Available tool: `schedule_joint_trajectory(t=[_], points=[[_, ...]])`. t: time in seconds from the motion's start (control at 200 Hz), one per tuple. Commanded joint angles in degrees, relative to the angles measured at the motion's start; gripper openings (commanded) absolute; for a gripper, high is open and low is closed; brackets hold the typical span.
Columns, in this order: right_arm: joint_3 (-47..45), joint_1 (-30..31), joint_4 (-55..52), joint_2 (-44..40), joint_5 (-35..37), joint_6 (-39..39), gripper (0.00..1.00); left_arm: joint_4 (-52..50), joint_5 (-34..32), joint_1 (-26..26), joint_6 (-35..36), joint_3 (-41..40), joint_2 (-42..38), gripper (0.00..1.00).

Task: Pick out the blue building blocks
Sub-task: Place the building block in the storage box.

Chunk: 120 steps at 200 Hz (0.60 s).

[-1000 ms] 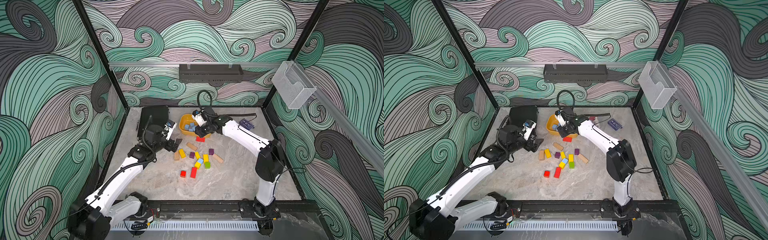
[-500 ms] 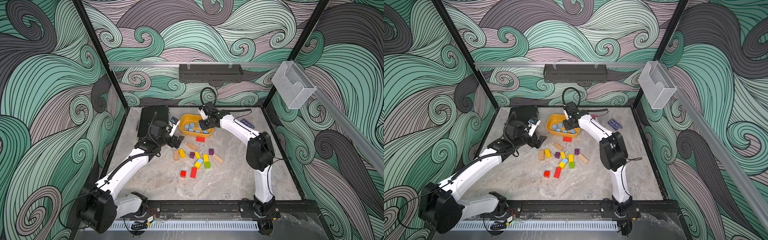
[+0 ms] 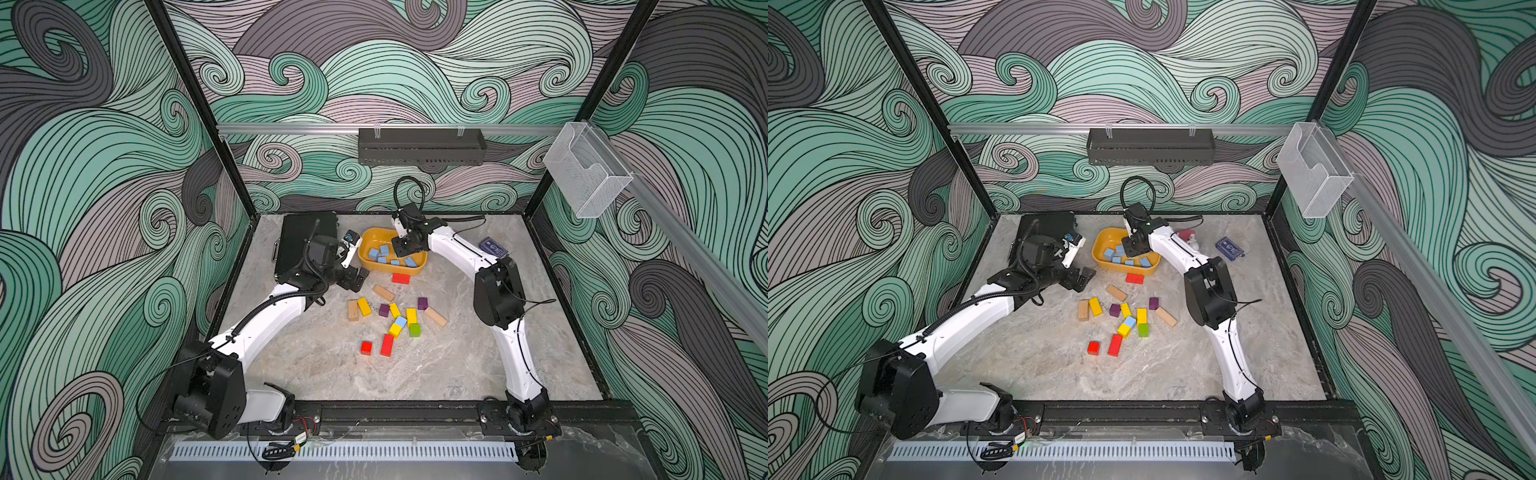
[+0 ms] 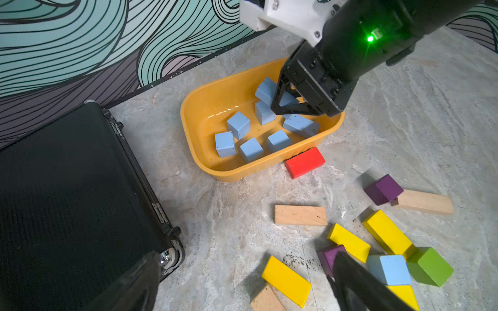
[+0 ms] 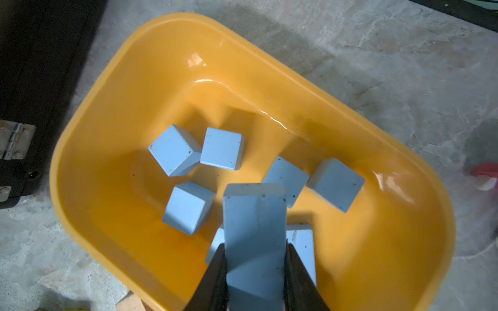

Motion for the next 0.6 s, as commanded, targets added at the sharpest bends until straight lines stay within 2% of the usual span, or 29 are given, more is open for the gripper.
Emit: schedule_joint_trajectory(t=[0.0,0.315,0.595], points=[[3.5,-0.1,-0.6,2.3,-3.0,1.1,0.00,1.0,1.0,0.7,-0.2,1.2,0.9,0.99],[10.3,-0.2,-1.0,9.0,-4.4,2.6,0.00,1.9,1.4,1.6,0.0,-0.1,2.0,0.99],[12.5,-0.4,-0.9,12.2,-5.3,4.6,0.00,1.7,1.6,2.2,0.5,-0.5,2.4,0.98]])
